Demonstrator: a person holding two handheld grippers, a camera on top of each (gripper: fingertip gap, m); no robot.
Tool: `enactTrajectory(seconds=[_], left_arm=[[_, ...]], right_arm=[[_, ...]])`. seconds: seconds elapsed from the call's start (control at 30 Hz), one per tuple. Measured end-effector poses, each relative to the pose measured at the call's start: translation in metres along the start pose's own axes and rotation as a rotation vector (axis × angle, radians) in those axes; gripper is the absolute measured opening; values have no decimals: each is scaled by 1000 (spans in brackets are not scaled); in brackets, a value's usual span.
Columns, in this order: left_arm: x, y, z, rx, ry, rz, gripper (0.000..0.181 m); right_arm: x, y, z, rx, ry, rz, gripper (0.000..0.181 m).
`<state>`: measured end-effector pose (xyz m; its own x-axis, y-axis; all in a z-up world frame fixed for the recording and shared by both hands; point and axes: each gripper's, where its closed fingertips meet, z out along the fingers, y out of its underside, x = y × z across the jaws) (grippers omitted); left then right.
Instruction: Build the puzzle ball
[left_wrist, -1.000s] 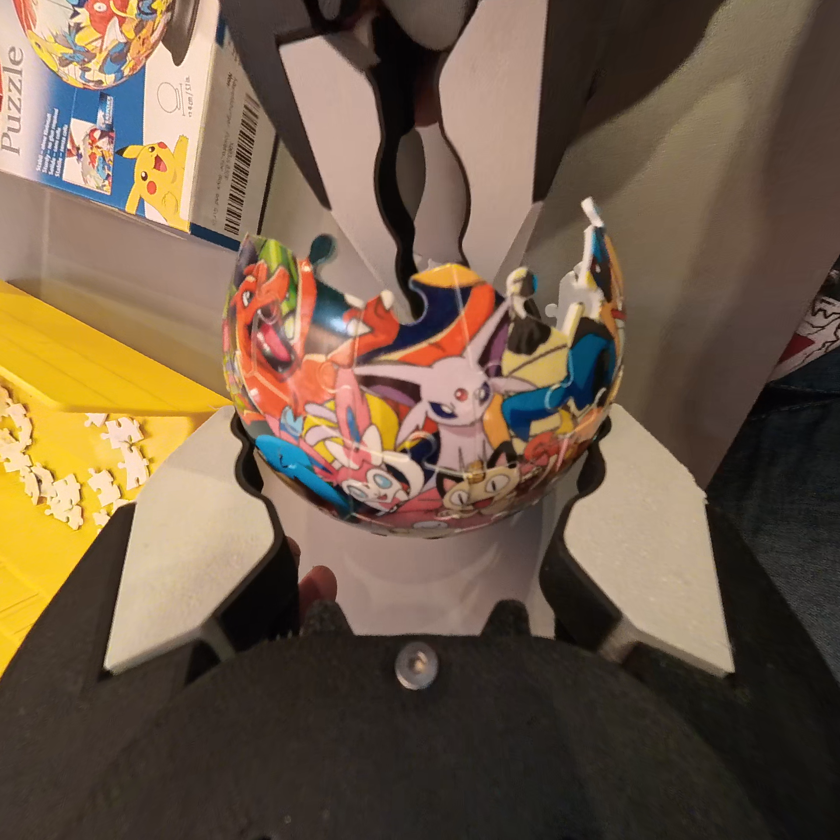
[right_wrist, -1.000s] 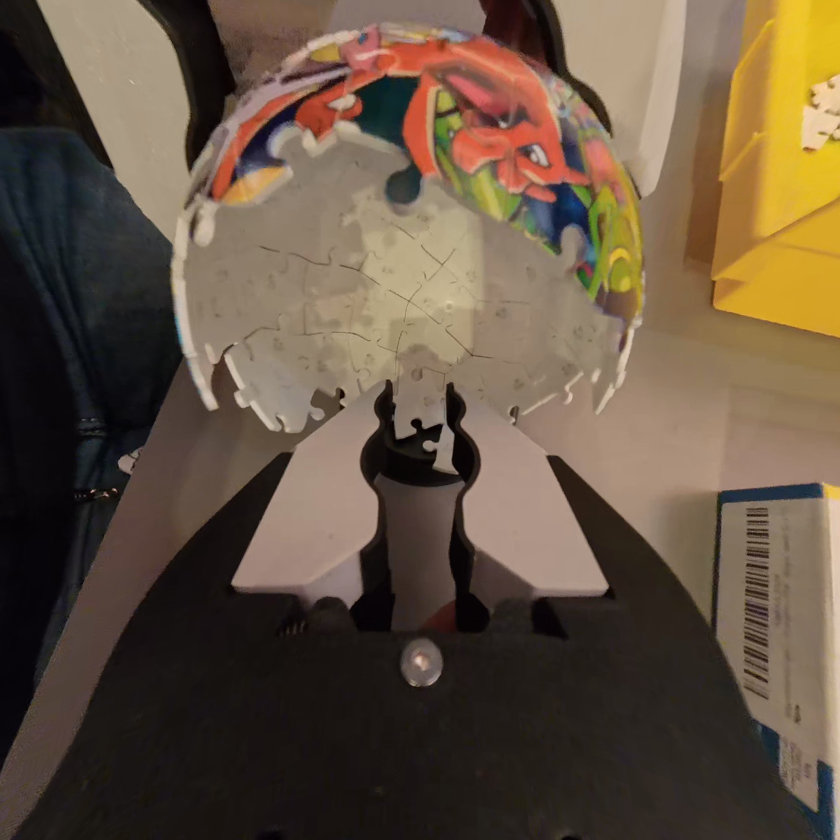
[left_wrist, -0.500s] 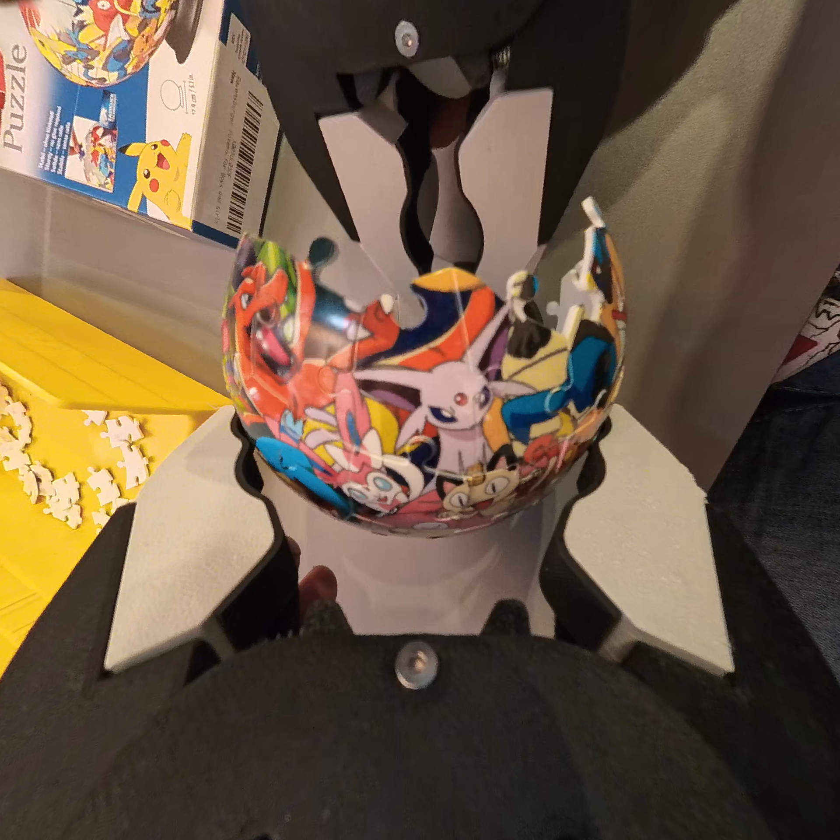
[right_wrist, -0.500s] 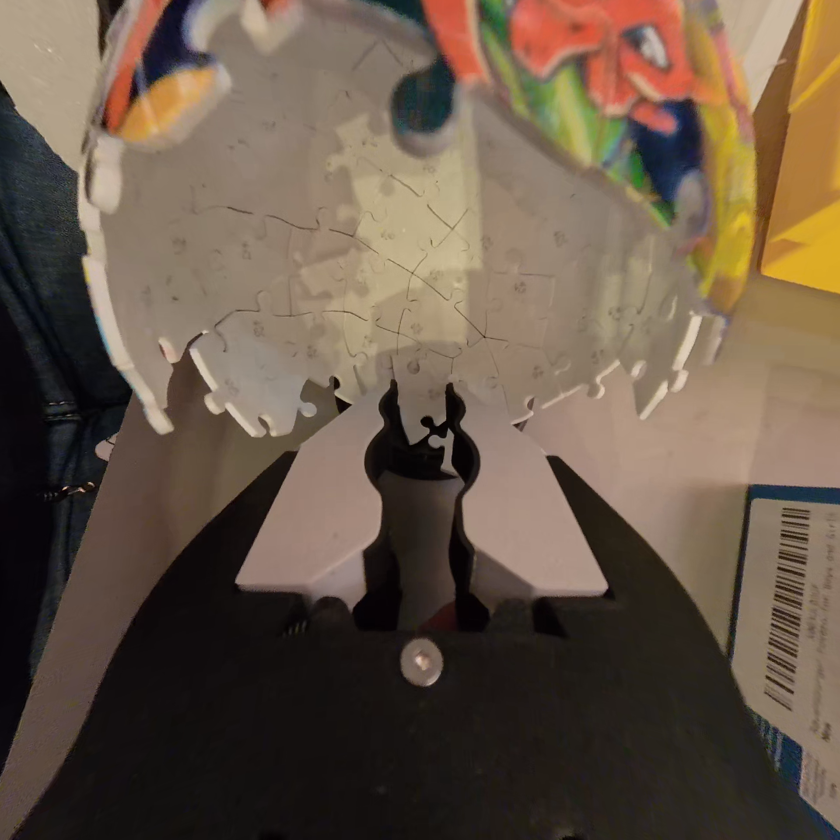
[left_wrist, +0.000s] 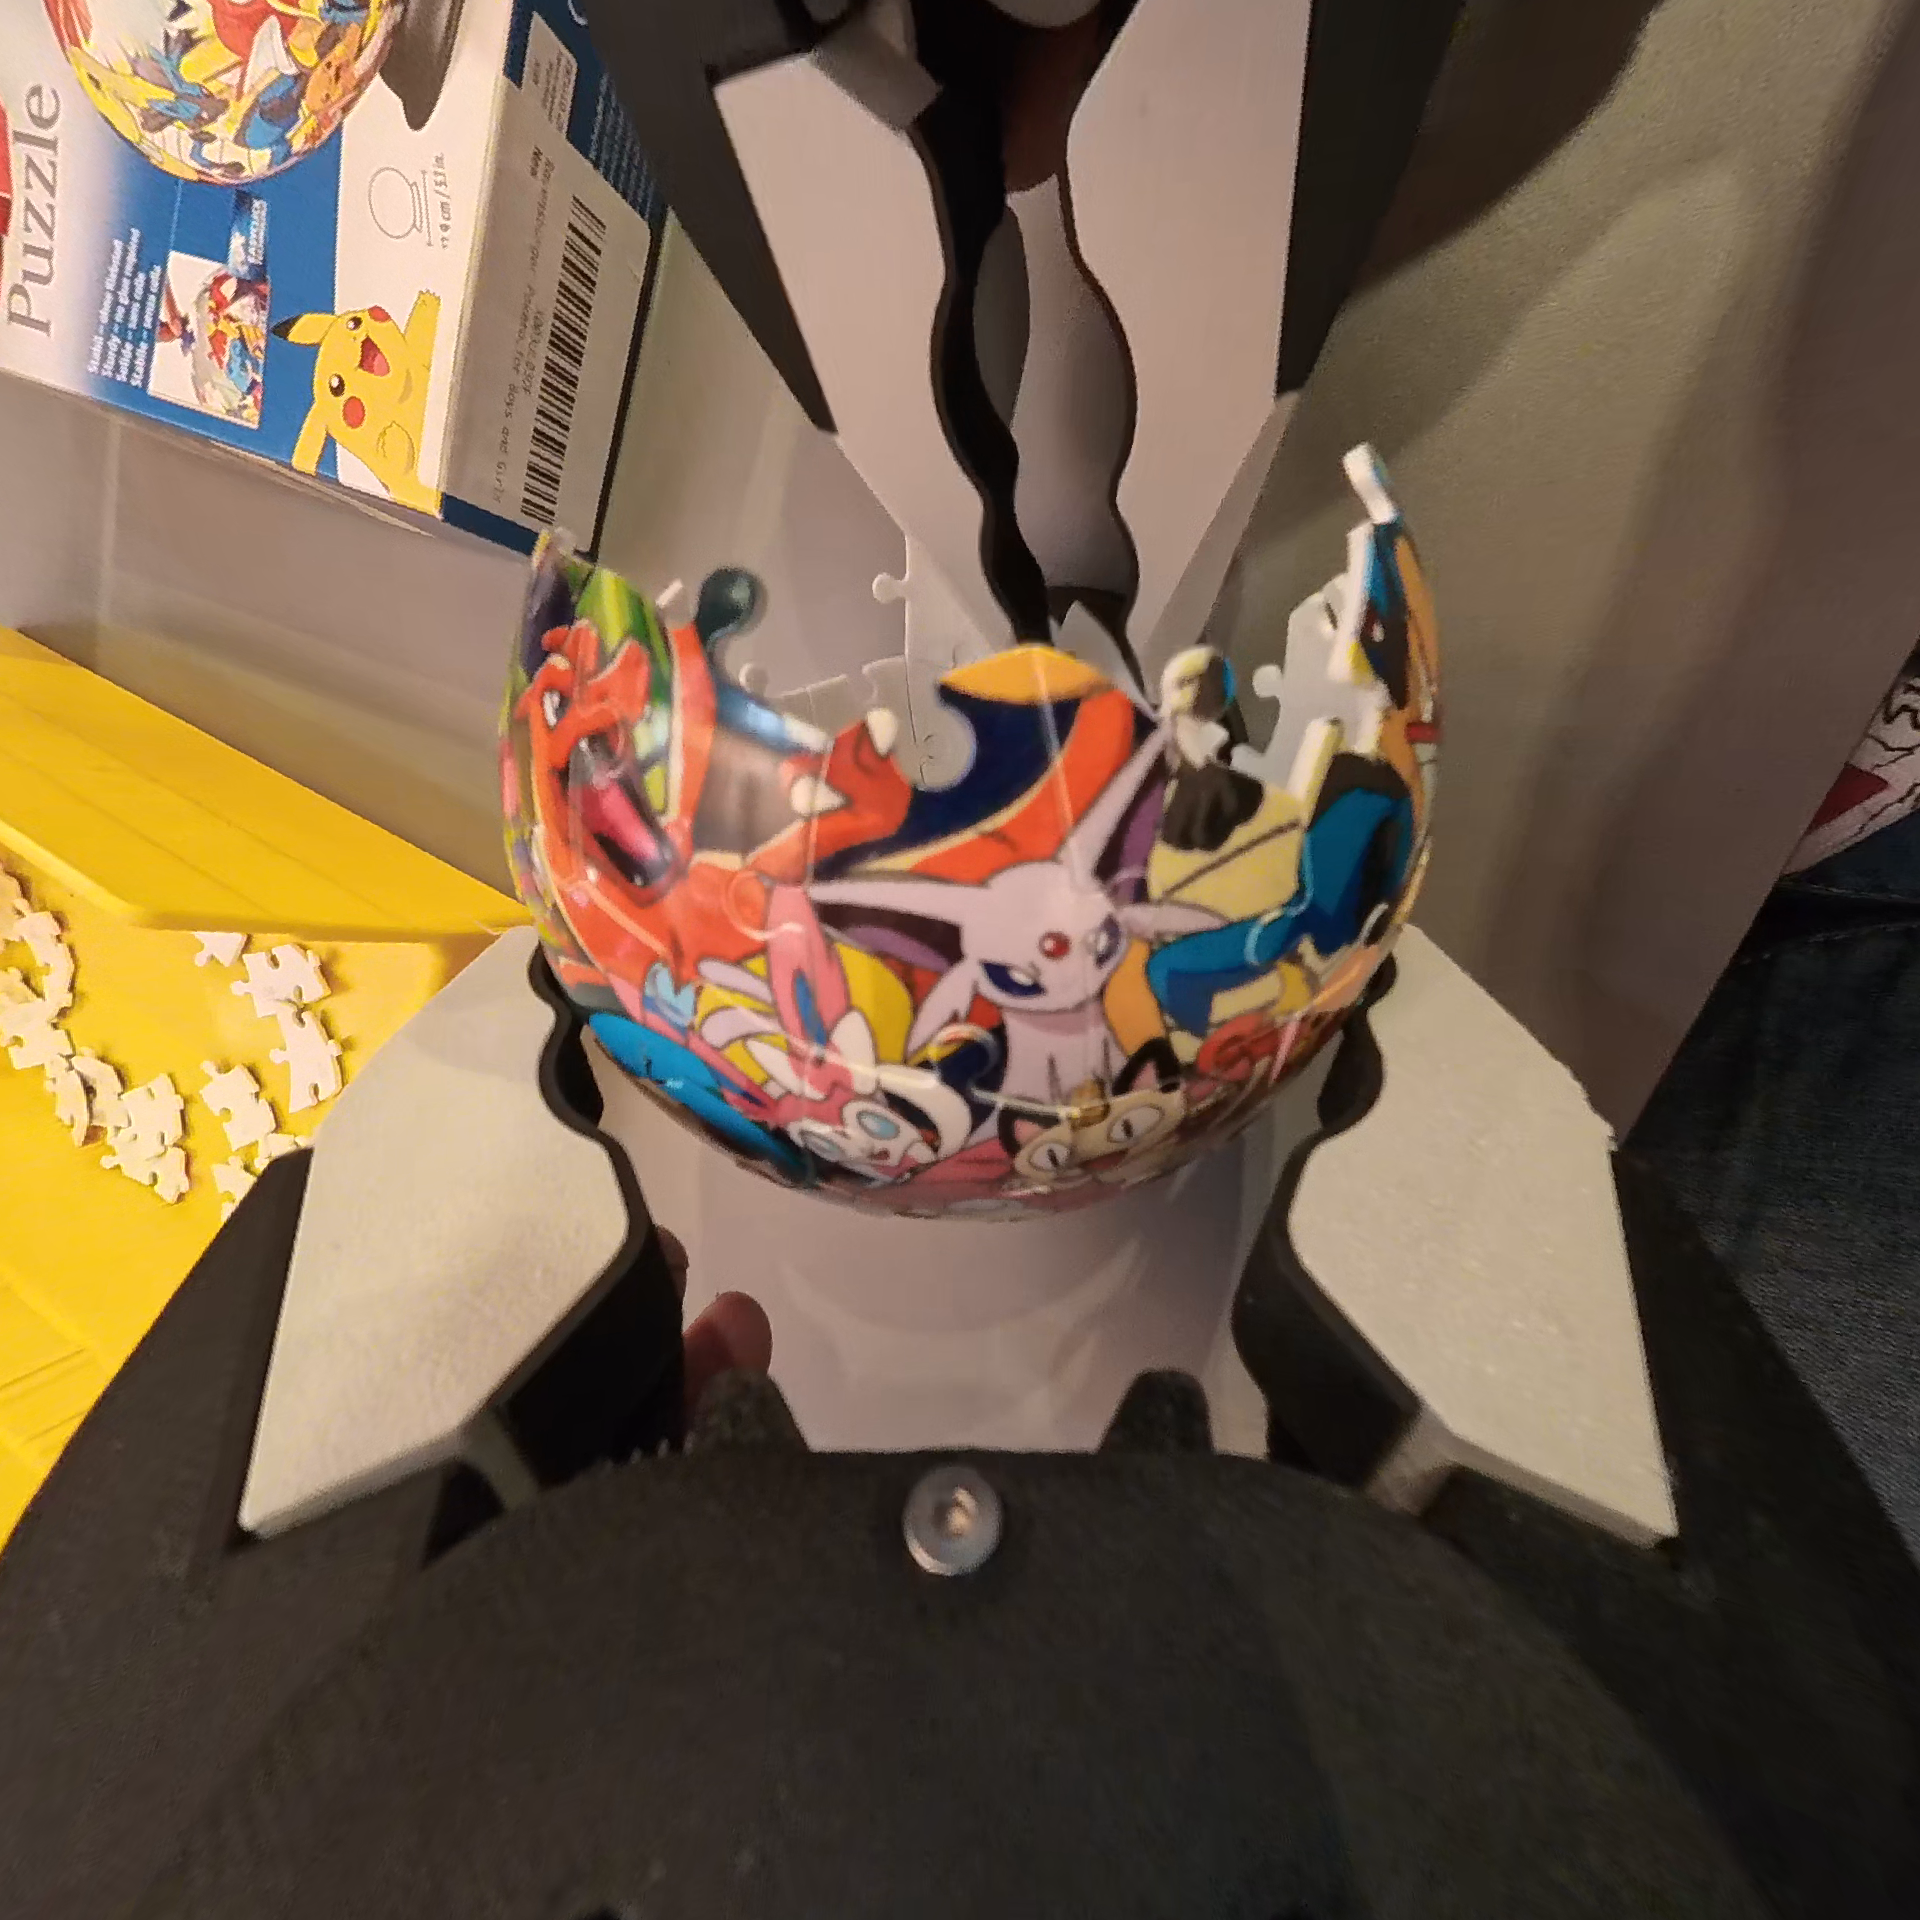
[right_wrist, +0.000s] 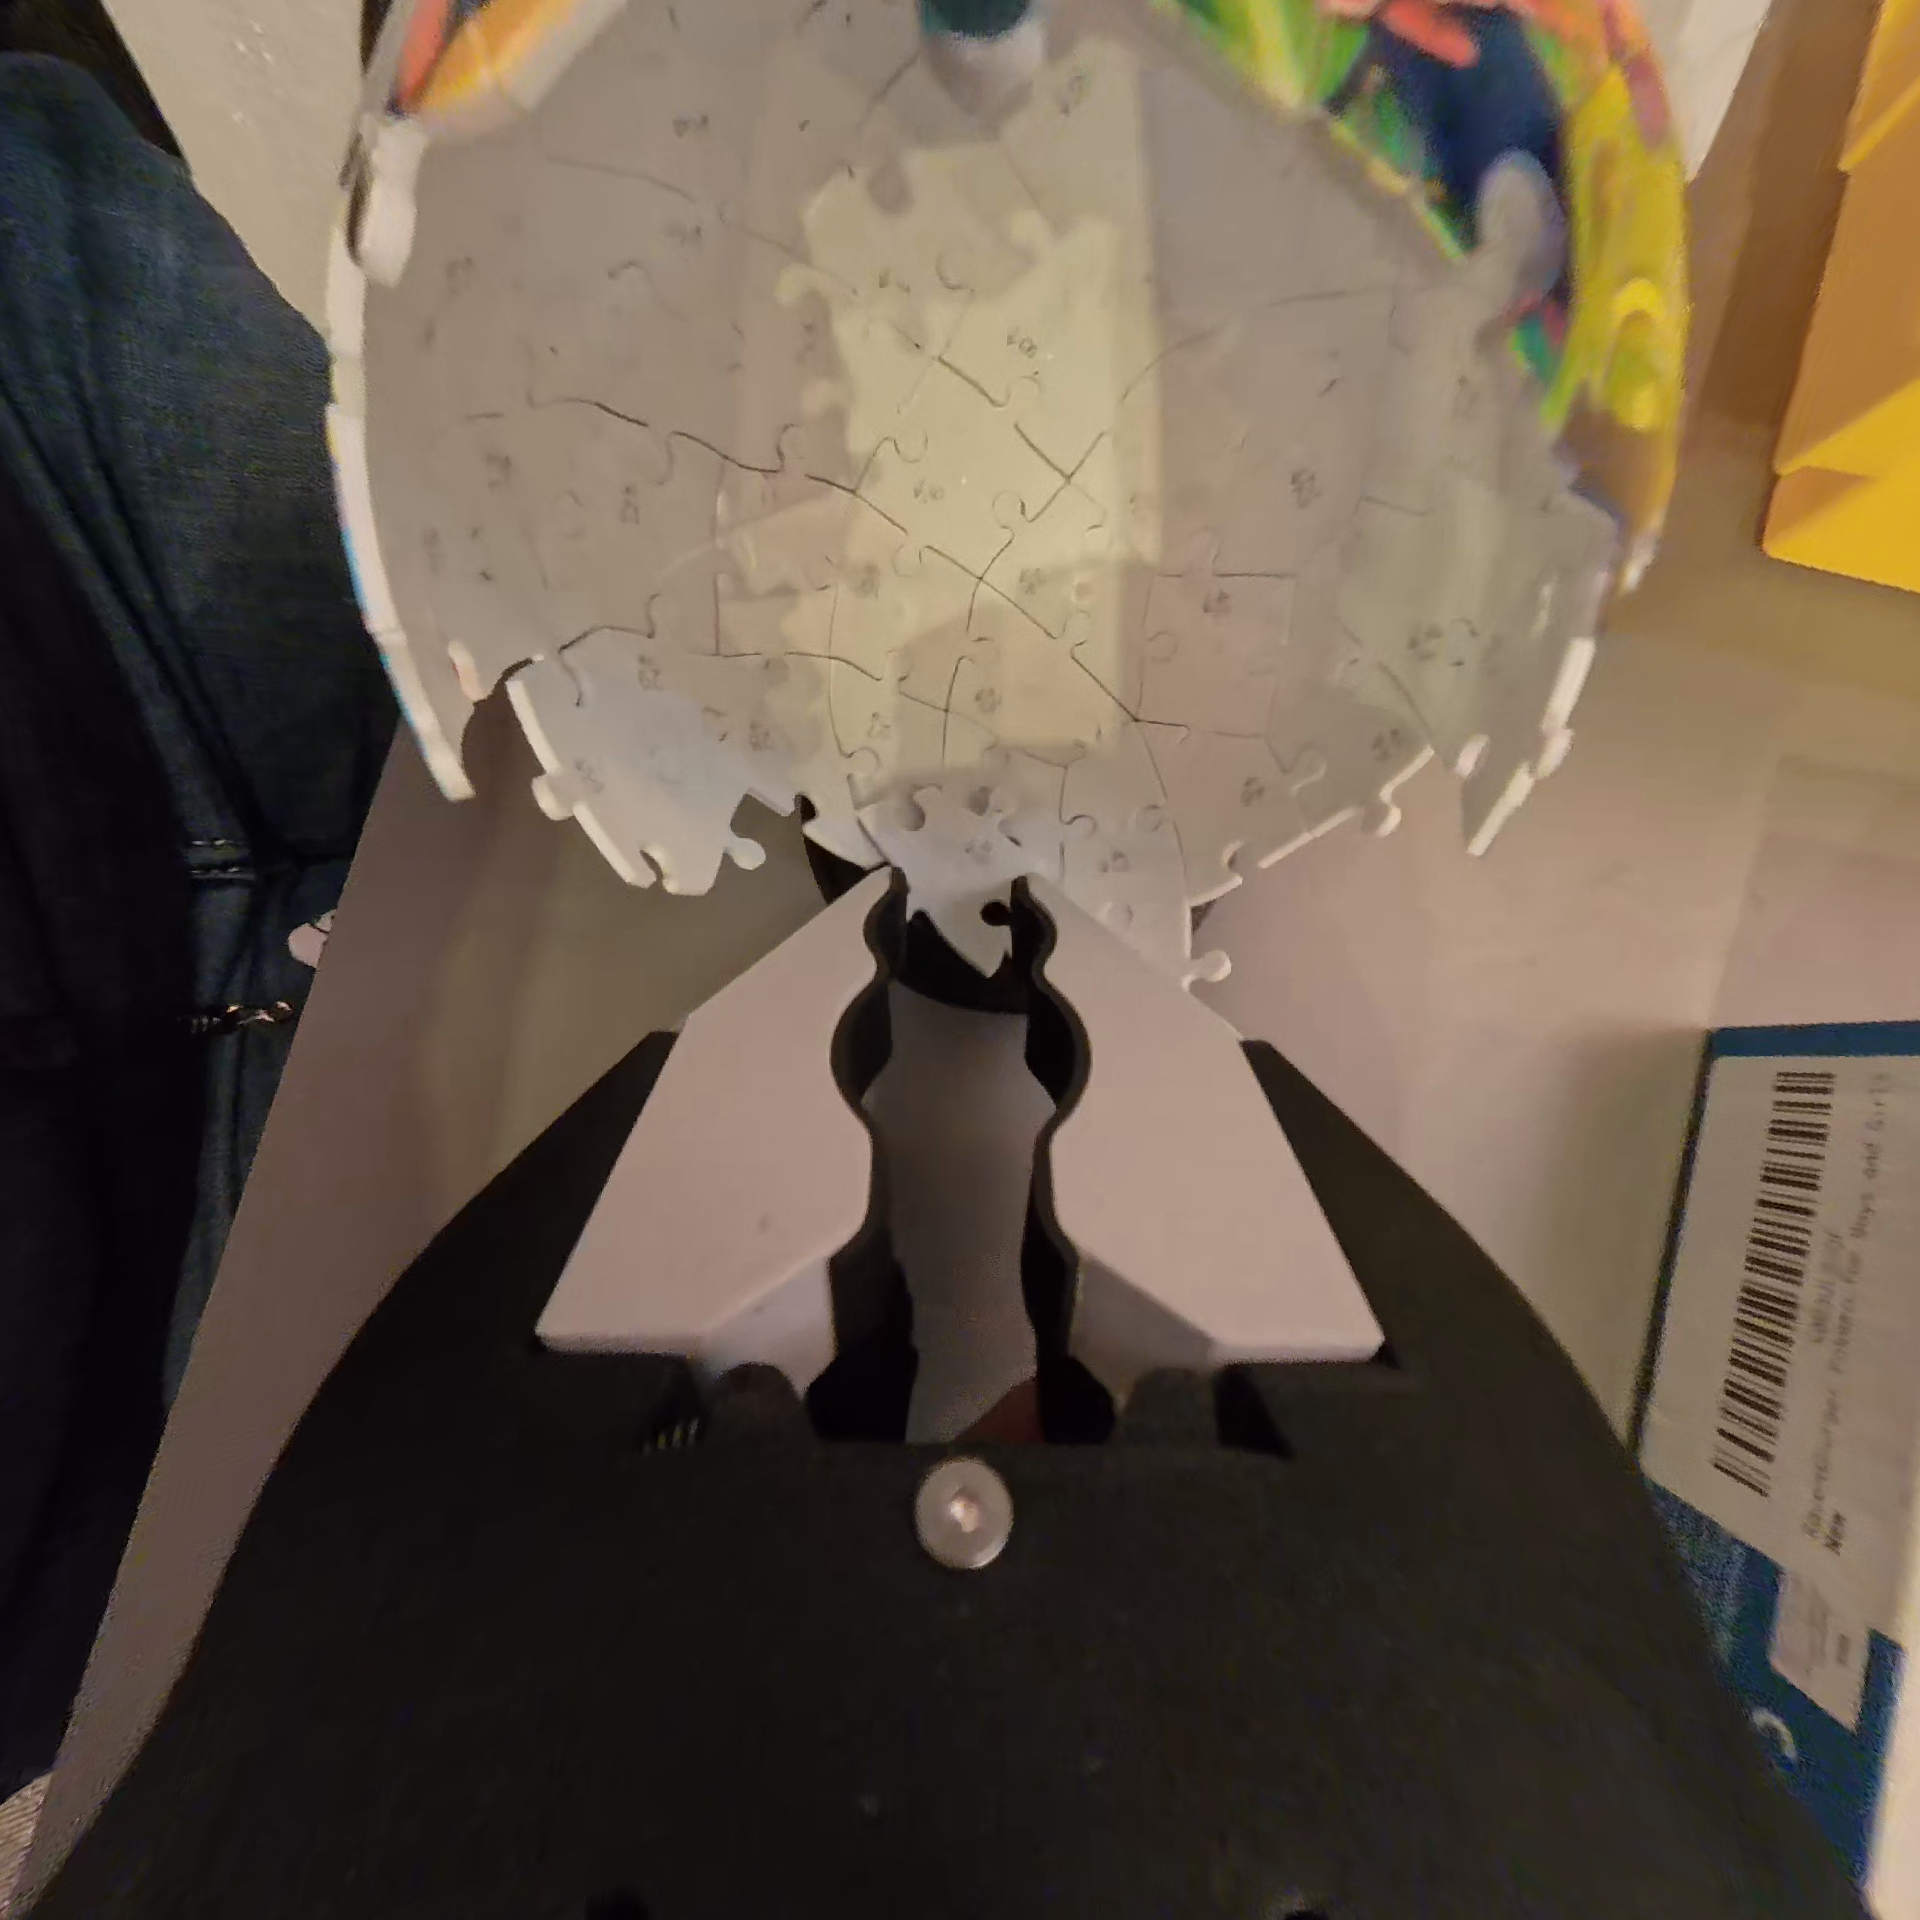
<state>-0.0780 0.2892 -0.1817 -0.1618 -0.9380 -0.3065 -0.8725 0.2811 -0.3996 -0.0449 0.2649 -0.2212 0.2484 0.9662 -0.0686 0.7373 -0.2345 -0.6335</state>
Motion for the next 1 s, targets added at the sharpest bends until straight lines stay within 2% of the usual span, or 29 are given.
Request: enactTrajectory(seconds=[0.23, 0.33, 0.43, 0.67, 1.0], left_arm=[[0, 0, 1, 0, 1, 1, 135], [0, 0, 1, 2, 2, 1, 135], [0, 0, 0, 2, 1, 1, 135], [-1, 1, 1, 4, 1, -1, 135], [-2, 1, 2, 3, -2, -2, 134]], right_arm=[[-2, -10, -5, 37, -5, -11, 17], [-2, -8, 2, 34, 5, -20, 19], [-2, -4, 7, 18, 7, -25, 13], [-3, 1, 1, -21, -24, -27, 6], [-3, 3, -8, -50, -17, -31, 8]])
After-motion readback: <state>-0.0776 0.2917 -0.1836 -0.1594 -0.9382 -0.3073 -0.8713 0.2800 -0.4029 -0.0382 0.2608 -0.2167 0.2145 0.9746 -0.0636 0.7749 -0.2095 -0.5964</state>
